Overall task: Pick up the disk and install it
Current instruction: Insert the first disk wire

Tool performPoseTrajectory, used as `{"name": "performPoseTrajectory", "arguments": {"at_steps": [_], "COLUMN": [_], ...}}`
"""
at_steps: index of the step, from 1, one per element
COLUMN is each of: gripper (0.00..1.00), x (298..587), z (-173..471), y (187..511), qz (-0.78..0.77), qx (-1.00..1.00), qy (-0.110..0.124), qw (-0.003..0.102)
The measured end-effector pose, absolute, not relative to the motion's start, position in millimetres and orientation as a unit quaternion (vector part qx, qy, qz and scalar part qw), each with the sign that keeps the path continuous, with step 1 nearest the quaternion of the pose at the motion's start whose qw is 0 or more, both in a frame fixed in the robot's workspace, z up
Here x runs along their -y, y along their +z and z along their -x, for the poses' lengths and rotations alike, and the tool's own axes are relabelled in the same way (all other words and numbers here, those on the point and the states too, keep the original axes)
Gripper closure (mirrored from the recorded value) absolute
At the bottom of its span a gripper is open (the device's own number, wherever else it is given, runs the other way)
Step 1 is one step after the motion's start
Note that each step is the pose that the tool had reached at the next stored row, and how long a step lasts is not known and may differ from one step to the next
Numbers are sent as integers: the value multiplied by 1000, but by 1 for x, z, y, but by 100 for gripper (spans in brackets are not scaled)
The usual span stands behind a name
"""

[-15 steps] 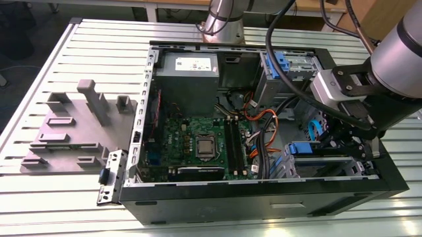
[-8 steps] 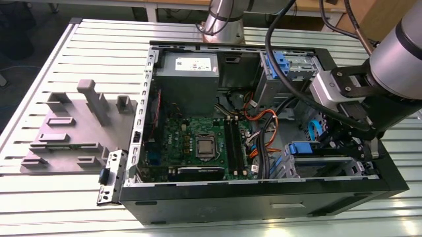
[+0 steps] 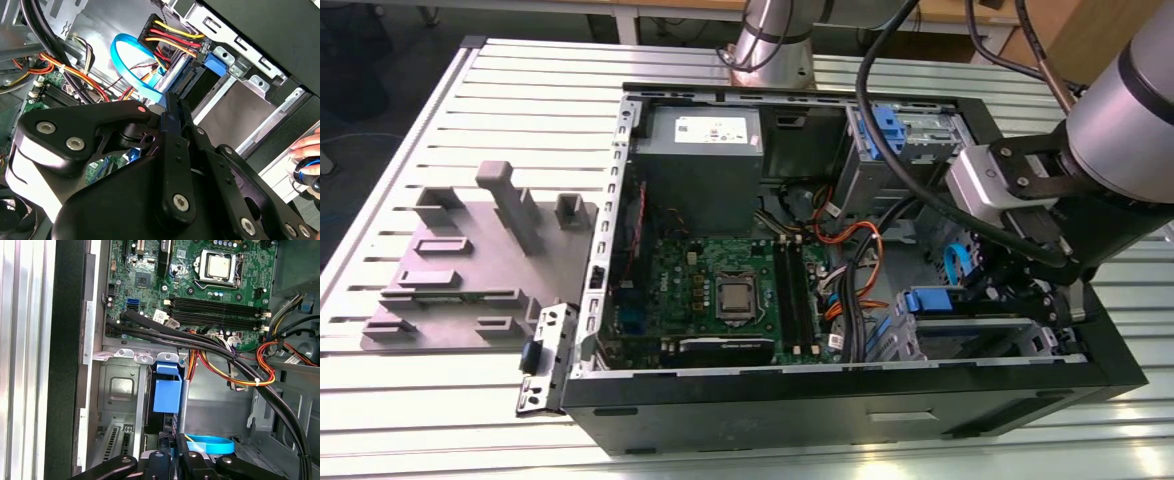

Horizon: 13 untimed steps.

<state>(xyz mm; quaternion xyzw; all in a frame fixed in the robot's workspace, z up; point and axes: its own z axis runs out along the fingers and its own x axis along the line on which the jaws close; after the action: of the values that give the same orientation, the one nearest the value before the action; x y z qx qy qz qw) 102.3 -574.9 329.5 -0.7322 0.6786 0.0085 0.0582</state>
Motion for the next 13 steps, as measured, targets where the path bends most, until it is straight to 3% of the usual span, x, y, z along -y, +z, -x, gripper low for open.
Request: {"name": "performPoseTrajectory", "arguments": {"at_steps": [13], "gripper": [84], "x": [575], "z": [-102], "y": [327], "qz": [732], "qx": [-679], "qy": [8], "qw": [58]}}
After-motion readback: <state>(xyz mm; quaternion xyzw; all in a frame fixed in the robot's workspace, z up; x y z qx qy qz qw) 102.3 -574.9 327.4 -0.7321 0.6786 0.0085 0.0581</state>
